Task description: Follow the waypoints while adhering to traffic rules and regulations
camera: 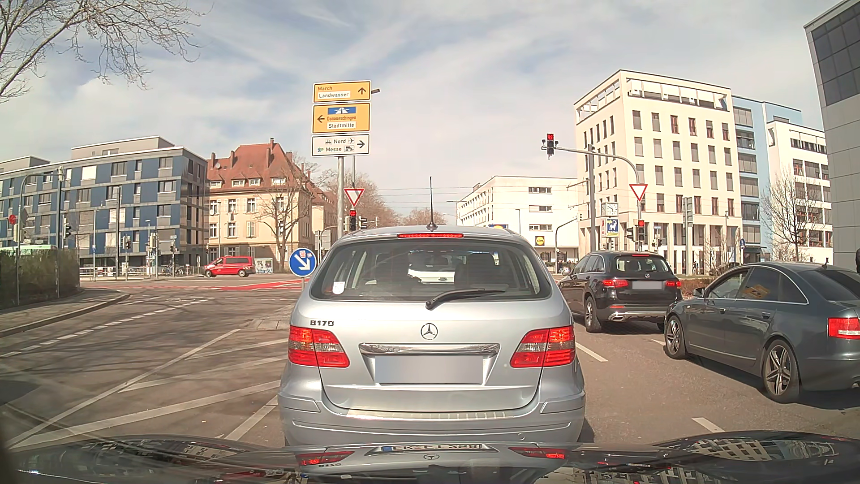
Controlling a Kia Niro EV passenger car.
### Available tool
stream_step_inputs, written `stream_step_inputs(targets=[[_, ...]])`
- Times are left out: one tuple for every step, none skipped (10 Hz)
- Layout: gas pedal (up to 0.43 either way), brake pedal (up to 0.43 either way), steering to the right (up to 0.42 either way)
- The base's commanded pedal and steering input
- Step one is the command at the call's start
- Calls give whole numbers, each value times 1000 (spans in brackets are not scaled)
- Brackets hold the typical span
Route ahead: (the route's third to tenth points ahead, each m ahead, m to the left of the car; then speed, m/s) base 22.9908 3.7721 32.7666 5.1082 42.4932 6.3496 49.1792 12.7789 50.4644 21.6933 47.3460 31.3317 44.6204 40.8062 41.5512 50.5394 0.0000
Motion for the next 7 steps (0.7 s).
stream_step_inputs(targets=[[0, 305, 6], [0, 305, 6], [0, 299, 6], [0, 299, 6], [0, 299, 6], [0, 305, 6], [0, 305, 6]])
